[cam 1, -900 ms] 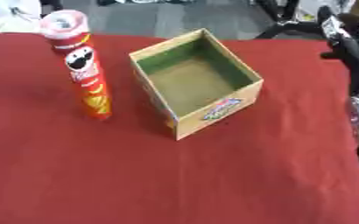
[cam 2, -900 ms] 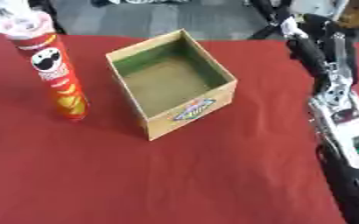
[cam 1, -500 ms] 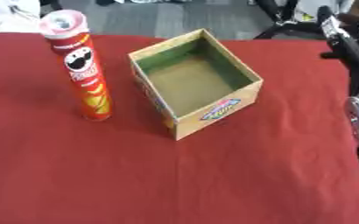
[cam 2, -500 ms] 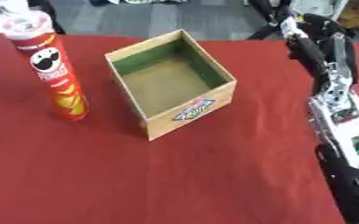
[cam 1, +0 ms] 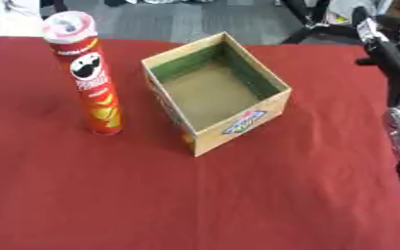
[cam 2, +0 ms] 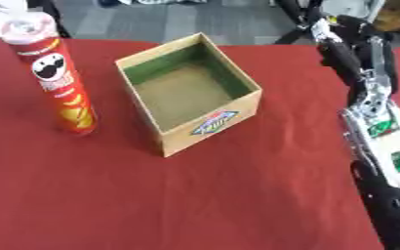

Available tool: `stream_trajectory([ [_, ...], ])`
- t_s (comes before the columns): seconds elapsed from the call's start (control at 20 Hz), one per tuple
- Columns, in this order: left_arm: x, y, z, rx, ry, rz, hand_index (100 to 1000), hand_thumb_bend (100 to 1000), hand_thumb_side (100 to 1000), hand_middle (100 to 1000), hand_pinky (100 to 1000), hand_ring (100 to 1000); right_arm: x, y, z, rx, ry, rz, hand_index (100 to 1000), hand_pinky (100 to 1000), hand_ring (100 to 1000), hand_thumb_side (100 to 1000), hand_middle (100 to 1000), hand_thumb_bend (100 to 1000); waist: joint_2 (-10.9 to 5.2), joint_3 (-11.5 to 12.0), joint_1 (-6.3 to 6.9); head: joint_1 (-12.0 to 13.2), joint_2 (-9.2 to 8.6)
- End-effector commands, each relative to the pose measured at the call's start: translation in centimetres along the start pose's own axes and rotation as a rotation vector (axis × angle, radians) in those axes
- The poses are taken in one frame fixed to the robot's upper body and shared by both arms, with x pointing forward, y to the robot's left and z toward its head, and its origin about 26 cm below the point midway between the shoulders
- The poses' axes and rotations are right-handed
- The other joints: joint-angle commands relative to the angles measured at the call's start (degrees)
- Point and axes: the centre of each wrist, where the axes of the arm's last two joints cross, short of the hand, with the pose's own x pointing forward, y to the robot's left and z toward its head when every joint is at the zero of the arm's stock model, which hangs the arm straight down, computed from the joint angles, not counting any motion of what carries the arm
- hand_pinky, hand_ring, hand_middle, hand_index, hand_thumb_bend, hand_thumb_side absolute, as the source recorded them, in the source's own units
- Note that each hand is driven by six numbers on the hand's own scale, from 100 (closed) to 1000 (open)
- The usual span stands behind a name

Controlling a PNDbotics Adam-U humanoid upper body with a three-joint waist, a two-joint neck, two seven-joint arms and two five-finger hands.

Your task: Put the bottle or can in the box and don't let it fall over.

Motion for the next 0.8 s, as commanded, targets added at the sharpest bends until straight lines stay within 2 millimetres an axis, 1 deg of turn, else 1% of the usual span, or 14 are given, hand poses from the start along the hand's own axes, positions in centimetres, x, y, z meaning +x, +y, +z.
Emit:
stream_trajectory([
  [0.05, -0.1, 1.1, 0.1, -0.033, 0.009, -0.065, 865, 1000, 448, 831, 920, 799, 1.1, -0.4, -0.3, -0.007, -0.038, 0.002, 782, 576, 786, 478, 896, 439, -1.45, 0.03, 0.13, 0.33, -0.69],
  [0.45, -2.0, -0.4, -0.2, -0.164, 0.043, -0.076, 878, 1000, 420, 845, 927, 815, 1.2, -0.3, -0.3, -0.005, -0.038, 0.001, 782, 576, 786, 478, 897, 444, -1.51, 0.06, 0.03, 0.66, -0.84],
  [0.8, -3.1, -1.3, -0.8, -0.218, 0.063, -0.045, 861, 1000, 404, 830, 930, 805, 1.2, -0.2, -0.3, -0.002, -0.036, 0.000, 782, 575, 786, 478, 897, 447, -1.40, -0.09, 0.00, 0.94, -0.98],
])
